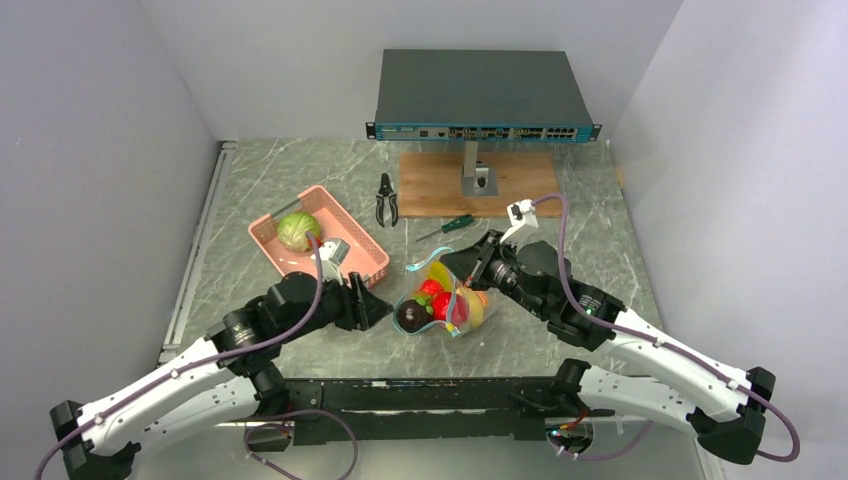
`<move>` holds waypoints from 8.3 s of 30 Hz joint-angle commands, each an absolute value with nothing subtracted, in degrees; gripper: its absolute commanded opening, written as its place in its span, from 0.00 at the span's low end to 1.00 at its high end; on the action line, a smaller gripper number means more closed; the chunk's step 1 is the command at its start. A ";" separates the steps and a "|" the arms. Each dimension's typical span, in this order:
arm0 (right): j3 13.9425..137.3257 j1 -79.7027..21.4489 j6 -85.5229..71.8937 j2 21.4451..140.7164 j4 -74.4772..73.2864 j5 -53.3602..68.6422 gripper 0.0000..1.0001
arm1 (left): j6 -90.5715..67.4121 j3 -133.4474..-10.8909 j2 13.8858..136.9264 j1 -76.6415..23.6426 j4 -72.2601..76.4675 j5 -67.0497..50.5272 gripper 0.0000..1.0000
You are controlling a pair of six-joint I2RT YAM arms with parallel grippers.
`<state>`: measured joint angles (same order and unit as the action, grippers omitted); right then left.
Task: Place the food in the zip-top bag and seal the zipper
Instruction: Adjust the zipper food storage bag at the center of the board, then zip the zipper food storage bag at the center of the board.
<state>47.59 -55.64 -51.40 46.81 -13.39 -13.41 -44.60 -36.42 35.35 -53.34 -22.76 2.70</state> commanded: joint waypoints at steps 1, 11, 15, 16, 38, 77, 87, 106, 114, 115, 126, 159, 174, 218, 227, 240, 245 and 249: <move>48.54 -55.62 -50.79 45.54 -8.22 -13.39 0.00 | -48.94 -33.58 37.63 -53.53 -13.51 -3.94 0.57; 47.39 -55.63 -51.95 45.06 -6.94 -11.88 0.00 | -51.48 -29.30 42.23 -53.53 -1.96 -6.39 0.49; 47.45 -55.63 -52.07 45.51 -7.00 -11.56 0.00 | -50.47 -31.34 46.18 -53.53 -0.51 -8.19 0.47; 47.15 -55.60 -52.36 45.45 -6.74 -11.45 0.00 | -50.38 -31.57 46.87 -53.57 -0.50 -8.58 0.47; 50.97 -55.59 -44.95 46.82 -14.05 -15.02 0.00 | -46.32 -38.40 48.35 -53.56 -3.68 -10.15 0.00; 77.21 -55.02 -19.50 71.67 -44.78 -9.03 0.00 | -70.03 -40.67 36.73 -45.50 -14.37 -2.45 0.00; 75.10 -55.11 -19.89 71.74 -37.15 6.18 0.00 | -70.90 -37.04 34.84 -45.17 -13.71 -1.47 0.00; 66.02 -74.36 -17.47 65.17 -35.37 -8.41 0.81 | -69.49 -40.09 36.74 -45.15 -14.18 -0.18 0.00; 71.18 -85.35 -22.66 76.23 -43.96 -47.82 0.69 | -69.72 -40.42 36.06 -45.26 -16.13 1.72 0.00; 71.92 -85.39 -22.52 77.57 -44.45 -49.64 0.59 | -69.83 -40.49 35.98 -45.21 -16.52 2.06 0.00; 52.17 -66.04 3.95 58.88 -11.94 -3.58 0.00 | -43.87 -47.87 32.07 -45.17 -29.49 9.28 0.73; 59.21 -46.13 11.04 73.81 -19.68 56.34 0.01 | 29.45 -52.97 55.81 -45.26 -28.19 -35.33 0.62; 26.86 -44.82 -11.85 39.05 9.48 17.91 0.73 | 25.86 -46.16 51.96 -38.79 -21.17 -35.72 0.00; 21.33 -31.11 -27.35 45.16 29.15 48.71 0.00 | 21.96 -65.08 75.27 -48.09 -26.16 -44.86 0.22; 23.55 -31.29 -24.59 48.74 31.00 54.65 0.15 | 21.67 -61.82 71.93 -47.74 -24.06 -46.63 0.00; 23.12 -31.90 -29.38 50.59 37.42 53.88 0.00 | 16.49 -58.36 67.74 -47.47 -16.58 -44.03 0.60; 21.41 -32.23 -31.31 48.15 37.68 50.96 0.00 | 14.48 -50.97 60.08 -47.52 -5.62 -39.15 0.66; 21.92 -32.48 -29.82 47.26 34.36 50.04 0.00 | 13.95 -48.65 57.36 -47.50 -1.36 -37.82 0.57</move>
<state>21.28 -32.03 -30.02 48.93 32.60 51.90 15.53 -49.93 59.96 -47.55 -10.76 -40.21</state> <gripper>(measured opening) 0.007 0.615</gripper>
